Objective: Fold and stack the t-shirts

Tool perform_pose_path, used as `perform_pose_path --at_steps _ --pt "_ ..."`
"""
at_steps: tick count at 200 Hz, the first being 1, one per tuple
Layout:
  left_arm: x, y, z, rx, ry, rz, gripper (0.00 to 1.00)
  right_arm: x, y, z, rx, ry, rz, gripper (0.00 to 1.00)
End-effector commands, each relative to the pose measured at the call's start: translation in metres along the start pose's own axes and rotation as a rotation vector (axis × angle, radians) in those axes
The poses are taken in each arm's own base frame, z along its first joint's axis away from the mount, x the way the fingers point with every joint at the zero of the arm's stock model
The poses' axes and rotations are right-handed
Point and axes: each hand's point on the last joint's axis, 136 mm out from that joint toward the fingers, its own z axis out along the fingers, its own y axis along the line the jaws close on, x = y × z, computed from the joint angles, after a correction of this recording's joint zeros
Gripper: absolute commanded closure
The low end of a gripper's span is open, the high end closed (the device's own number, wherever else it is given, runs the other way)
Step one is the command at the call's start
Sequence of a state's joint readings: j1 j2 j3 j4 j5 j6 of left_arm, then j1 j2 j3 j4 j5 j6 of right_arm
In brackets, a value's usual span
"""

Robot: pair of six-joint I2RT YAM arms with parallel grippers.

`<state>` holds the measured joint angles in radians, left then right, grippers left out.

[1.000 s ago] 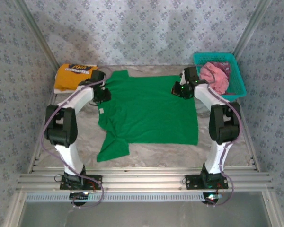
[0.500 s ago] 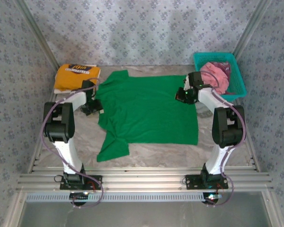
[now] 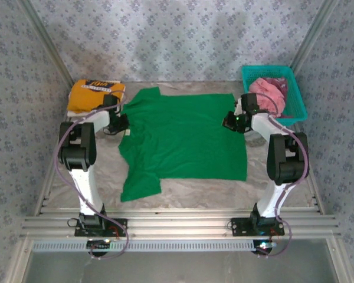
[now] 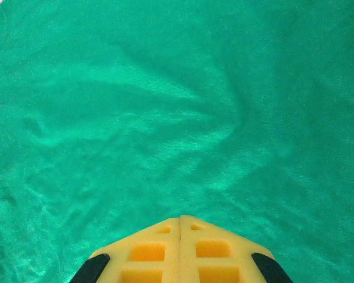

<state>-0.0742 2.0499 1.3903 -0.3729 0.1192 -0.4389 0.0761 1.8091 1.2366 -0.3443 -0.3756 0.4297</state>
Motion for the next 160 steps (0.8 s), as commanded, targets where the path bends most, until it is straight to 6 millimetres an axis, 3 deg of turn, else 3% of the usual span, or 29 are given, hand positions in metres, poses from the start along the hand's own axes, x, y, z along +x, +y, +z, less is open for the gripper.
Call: perform_pose_path --at_steps 1,26,67,72,77,90,104,117,137,150,160 --pt "0.011 -0.002 0.012 -0.009 0.046 0.033 1.0 -0.006 0.01 -0.011 -0.031 -0.034 0.002 1.0" --pt "-0.003 0.034 -0.02 -0.183 0.016 0.073 1.0 -0.005 0.004 -0.011 -0.015 -0.032 0.003 1.0" --pt "-0.018 0.072 -0.055 -0.214 -0.003 0.007 1.0 -0.008 -0.008 -0.013 0.007 -0.042 0.049 1.0" --pt "-0.021 0.073 -0.056 -0.215 -0.009 0.012 1.0 -0.01 -0.009 -0.014 0.01 -0.047 0.05 1.0" --pt "-0.023 0.073 -0.055 -0.211 -0.012 0.02 0.93 -0.01 -0.009 -0.015 0.012 -0.046 0.045 1.0" --pt "-0.029 0.07 -0.055 -0.201 -0.025 0.042 0.93 -0.013 -0.006 -0.019 0.013 -0.05 0.031 1.0" --pt "-0.036 0.066 -0.06 -0.196 -0.045 0.033 0.69 -0.017 -0.002 -0.026 0.018 -0.054 0.007 1.0" --pt "-0.037 0.056 -0.076 -0.164 -0.077 0.022 0.71 -0.017 0.0 -0.035 0.032 -0.058 -0.012 1.0" --pt "-0.005 0.036 -0.116 -0.125 -0.082 0.015 0.62 -0.008 0.001 -0.053 0.047 -0.055 -0.029 1.0" --pt "0.034 0.041 -0.141 -0.147 -0.08 -0.009 0.56 -0.003 -0.002 -0.067 0.065 -0.086 -0.038 1.0" --pt "0.069 0.049 -0.159 -0.146 -0.057 -0.059 0.51 0.014 -0.014 -0.067 0.091 -0.08 -0.029 0.98"
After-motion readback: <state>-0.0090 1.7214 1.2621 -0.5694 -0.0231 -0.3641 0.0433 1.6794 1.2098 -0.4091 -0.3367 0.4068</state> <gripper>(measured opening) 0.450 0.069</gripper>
